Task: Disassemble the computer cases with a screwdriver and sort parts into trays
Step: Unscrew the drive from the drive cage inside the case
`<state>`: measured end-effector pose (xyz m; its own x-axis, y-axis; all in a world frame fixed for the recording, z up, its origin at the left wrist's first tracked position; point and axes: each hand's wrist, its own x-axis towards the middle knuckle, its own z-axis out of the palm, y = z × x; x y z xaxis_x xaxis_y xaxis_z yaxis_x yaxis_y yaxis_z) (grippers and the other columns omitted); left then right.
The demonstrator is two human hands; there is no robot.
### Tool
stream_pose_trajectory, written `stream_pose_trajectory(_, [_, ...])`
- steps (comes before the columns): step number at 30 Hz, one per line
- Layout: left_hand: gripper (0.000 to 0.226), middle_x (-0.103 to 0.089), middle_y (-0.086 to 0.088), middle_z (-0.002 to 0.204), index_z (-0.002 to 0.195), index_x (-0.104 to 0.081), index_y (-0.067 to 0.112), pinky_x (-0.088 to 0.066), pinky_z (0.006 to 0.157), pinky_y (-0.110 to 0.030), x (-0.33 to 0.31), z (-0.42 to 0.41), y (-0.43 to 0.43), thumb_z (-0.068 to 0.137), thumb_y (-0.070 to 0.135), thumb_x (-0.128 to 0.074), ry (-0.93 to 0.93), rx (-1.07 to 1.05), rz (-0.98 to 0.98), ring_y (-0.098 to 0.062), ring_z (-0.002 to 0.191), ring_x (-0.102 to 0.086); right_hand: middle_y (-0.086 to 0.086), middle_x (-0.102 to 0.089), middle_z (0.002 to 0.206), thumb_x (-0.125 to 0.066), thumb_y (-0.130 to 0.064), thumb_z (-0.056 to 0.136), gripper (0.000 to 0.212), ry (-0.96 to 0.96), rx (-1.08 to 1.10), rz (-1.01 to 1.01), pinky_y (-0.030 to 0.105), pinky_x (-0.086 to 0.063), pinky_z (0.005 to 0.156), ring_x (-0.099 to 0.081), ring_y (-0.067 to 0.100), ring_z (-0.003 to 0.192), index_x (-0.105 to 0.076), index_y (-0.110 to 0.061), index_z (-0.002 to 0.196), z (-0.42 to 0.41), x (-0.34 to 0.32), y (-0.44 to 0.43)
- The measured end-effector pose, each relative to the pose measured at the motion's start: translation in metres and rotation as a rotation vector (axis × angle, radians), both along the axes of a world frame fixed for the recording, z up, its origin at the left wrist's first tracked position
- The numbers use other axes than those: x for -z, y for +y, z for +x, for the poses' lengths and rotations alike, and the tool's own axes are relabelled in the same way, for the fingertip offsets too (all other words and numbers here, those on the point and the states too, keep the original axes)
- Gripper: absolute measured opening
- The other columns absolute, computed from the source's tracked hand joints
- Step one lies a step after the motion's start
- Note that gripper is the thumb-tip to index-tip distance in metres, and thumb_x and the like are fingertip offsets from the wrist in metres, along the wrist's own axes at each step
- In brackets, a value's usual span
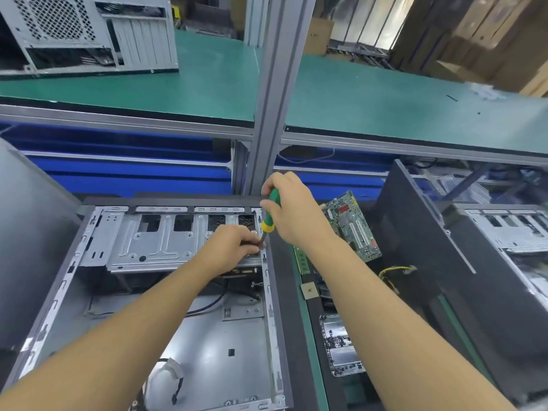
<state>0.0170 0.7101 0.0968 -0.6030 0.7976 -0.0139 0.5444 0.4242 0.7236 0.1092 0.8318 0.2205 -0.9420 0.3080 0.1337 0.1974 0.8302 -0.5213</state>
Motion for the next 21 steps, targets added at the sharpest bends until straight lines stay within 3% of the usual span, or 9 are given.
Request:
stream_pose_trajectory(4, [0.015, -0.069, 0.015, 0.084, 0.099, -0.079, 0.024, -0.039, 0.073, -0.004, 0.0021, 0.0010, 0.0006, 0.090, 0.015, -0.071, -0.017, -0.020, 0.034, 0.005, 0.081, -0.061, -0.002, -0.044, 0.105, -0.061, -0.013, 0.098, 0.009, 0.002, -0.033, 0.014, 0.025, -0.033, 0.074, -0.045, 0.015, 0.085, -0.056, -0.014, 0.105, -0.0006, -0.0020, -0.0029])
stream_pose_trajectory(7, [0.016, -0.074, 0.009, 0.091, 0.099, -0.079, 0.023, -0.046, 0.078, -0.013, 0.0022, 0.0020, -0.0001, 0.091, 0.013, -0.070, -0.062, -0.059, 0.055, -0.001, 0.085, -0.065, -0.003, -0.044, 0.104, -0.061, -0.014, 0.098, 0.009, 0.007, -0.031, 0.015, 0.025, -0.033, 0.074, -0.045, 0.013, 0.085, -0.056, -0.014, 0.105, -0.0017, -0.0041, -0.0023])
stream_pose_trajectory(13, [0.016, -0.074, 0.009, 0.093, 0.103, -0.079, 0.023, -0.045, 0.077, -0.009, 0.0018, -0.0027, 0.0015, 0.090, 0.017, -0.072, -0.031, -0.029, 0.006, -0.003, 0.086, -0.064, -0.002, -0.044, 0.104, -0.061, -0.015, 0.098, 0.010, -0.006, -0.021, 0.025, 0.025, -0.034, 0.075, -0.045, 0.015, 0.086, -0.056, -0.013, 0.107, -0.0037, -0.0021, -0.0001])
stream_pose_trajectory(18, [0.017, -0.075, 0.014, 0.092, 0.096, -0.079, 0.027, -0.048, 0.084, -0.014, 0.0044, -0.0029, -0.0010, 0.090, 0.012, -0.072, -0.098, -0.041, 0.053, 0.001, 0.088, -0.066, -0.003, -0.049, 0.095, -0.067, -0.038, 0.094, 0.030, -0.048, -0.073, 0.201, 0.028, -0.032, 0.069, -0.044, 0.017, 0.083, -0.056, -0.015, 0.108, -0.0063, -0.0057, 0.0005])
stream_pose_trajectory(21, [0.026, -0.071, 0.028, 0.081, 0.091, -0.075, 0.037, -0.044, 0.072, -0.004, 0.0019, -0.0060, -0.0055, 0.091, 0.011, -0.069, -0.149, -0.039, 0.067, 0.009, 0.079, -0.064, -0.002, -0.051, 0.090, -0.063, -0.053, 0.092, 0.040, -0.082, -0.038, 0.385, 0.031, -0.035, 0.064, -0.049, 0.019, 0.079, -0.053, -0.016, 0.105, -0.0068, -0.0071, -0.0008])
